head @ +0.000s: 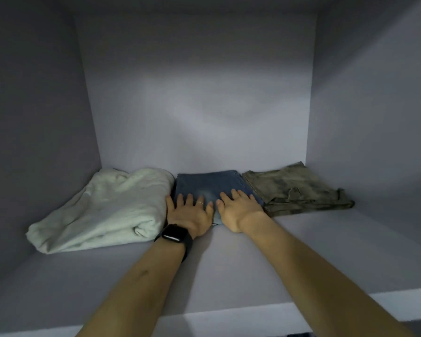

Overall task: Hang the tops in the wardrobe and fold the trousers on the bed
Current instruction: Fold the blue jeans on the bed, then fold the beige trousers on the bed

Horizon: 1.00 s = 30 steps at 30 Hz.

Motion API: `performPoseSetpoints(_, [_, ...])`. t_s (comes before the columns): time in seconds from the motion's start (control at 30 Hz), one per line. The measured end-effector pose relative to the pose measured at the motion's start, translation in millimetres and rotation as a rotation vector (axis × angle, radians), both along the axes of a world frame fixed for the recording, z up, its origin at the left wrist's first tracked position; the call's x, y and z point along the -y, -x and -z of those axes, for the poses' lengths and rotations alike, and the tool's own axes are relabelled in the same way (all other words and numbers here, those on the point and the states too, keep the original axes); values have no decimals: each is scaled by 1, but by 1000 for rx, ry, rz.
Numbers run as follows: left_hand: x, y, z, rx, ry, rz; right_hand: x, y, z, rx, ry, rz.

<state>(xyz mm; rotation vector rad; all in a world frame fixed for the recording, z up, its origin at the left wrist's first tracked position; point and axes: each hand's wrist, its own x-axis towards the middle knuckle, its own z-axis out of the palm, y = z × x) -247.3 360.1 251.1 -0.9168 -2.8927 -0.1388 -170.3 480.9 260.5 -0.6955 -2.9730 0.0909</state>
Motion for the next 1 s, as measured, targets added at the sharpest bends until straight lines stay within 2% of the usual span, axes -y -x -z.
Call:
performPoseSetpoints(0.13, [23,-40,-6,-25,-26,74,28,-30,-12,14,27,31])
performPoseSetpoints(0.23, [56,-81,-11,-57,-38,3,50,-72,-17,-65,75,-159])
performPoseSetpoints(0.33, [96,-129,-3,-23,-182,-110,78,-127,1,-218,114,-321])
performPoseSetpoints(0.37, [109,-146,5,-46,-266,-128,87,-143,9,-275,69,-341])
performPoseSetpoints(0.43, [142,-182,35,-199,-409,-163,107,-167,34,-435,-80,-336])
performPoseSetpoints(0.5, [172,-209,62,-317,-505,-199,124,-174,57,-610,-146,-319])
performPoseSetpoints(0.57, [201,-236,91,-344,-543,-273,140,-181,81,-753,-129,-364])
performPoseSetpoints(0.63, [231,-265,121,-286,-519,-341,157,-189,110,-895,-80,-465])
performPoseSetpoints(0.7, [261,-297,152,-201,-477,-427,177,-203,142,-984,69,-625])
performPoseSetpoints(0.8, [313,-361,206,-83,-451,-668,226,-237,203,-820,376,-878])
performPoseSetpoints(0.9, [354,-433,266,14,-420,-892,280,-285,264,-489,586,-1025])
performPoseSetpoints(1.0, [402,-522,315,140,-405,-1164,344,-340,315,-69,681,-1200])
